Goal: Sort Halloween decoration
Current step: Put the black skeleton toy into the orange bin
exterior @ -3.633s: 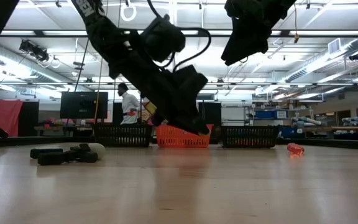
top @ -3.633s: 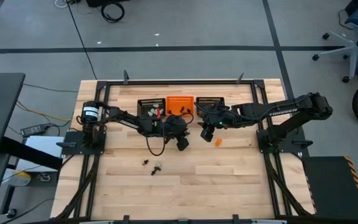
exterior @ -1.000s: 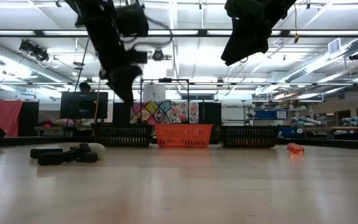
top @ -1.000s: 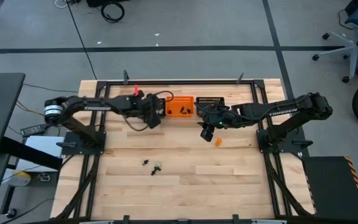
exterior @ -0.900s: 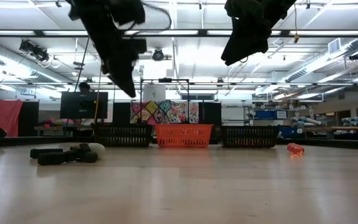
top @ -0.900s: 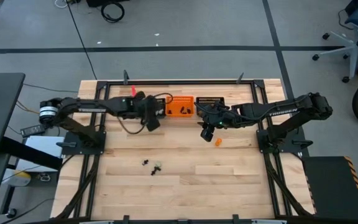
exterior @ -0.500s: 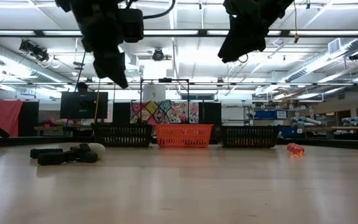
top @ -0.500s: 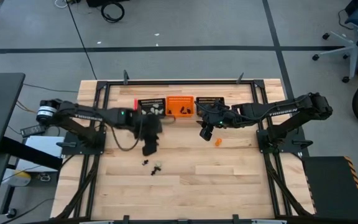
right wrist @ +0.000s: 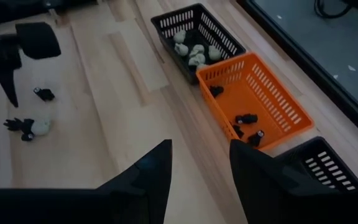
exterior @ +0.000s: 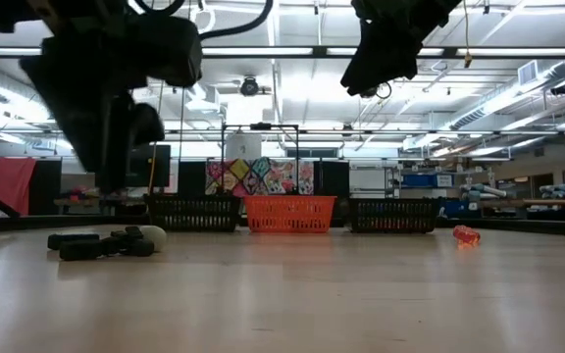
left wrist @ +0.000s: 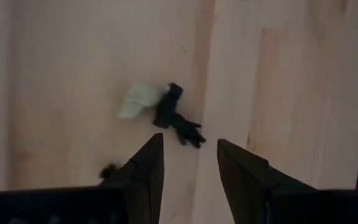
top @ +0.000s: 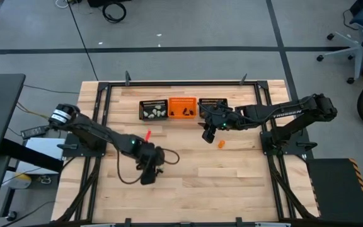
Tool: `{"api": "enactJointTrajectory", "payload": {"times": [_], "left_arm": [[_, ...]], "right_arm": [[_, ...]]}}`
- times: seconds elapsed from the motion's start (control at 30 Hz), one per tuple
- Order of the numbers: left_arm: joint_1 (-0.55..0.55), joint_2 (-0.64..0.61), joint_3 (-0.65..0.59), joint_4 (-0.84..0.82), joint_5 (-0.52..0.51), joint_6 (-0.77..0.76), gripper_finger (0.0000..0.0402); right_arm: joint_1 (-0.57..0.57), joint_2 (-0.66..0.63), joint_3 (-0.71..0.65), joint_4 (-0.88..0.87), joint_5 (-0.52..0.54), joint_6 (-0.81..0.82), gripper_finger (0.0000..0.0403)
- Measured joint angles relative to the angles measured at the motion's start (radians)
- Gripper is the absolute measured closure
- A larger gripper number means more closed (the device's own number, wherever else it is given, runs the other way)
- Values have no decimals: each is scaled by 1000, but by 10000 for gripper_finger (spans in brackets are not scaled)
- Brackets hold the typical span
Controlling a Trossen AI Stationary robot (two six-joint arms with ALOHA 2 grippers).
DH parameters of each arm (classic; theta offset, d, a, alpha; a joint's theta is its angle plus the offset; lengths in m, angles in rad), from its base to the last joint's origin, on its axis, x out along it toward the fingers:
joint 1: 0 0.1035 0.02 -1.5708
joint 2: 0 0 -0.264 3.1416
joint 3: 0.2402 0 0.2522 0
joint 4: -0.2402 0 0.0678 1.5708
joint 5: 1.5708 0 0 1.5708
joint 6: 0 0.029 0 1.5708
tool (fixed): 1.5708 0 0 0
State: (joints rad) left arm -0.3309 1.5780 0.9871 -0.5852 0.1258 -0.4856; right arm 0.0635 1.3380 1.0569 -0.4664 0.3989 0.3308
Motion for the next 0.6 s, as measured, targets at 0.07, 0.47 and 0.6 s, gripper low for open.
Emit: {"api": "enactJointTrajectory", "payload": {"times": [0.07,0.47,0.6], "left_arm": [[-19,26,0,11,-1,-44,271],[-70,108,1,88,-95,-221,220],[-84,135,1,96,-95,-204,189]], "right_arm": [[0,0,0,0,-6,-1,238],[12,0,0,-7,-34,-2,238],[16,0,0,-11,-34,-3,238]]}}
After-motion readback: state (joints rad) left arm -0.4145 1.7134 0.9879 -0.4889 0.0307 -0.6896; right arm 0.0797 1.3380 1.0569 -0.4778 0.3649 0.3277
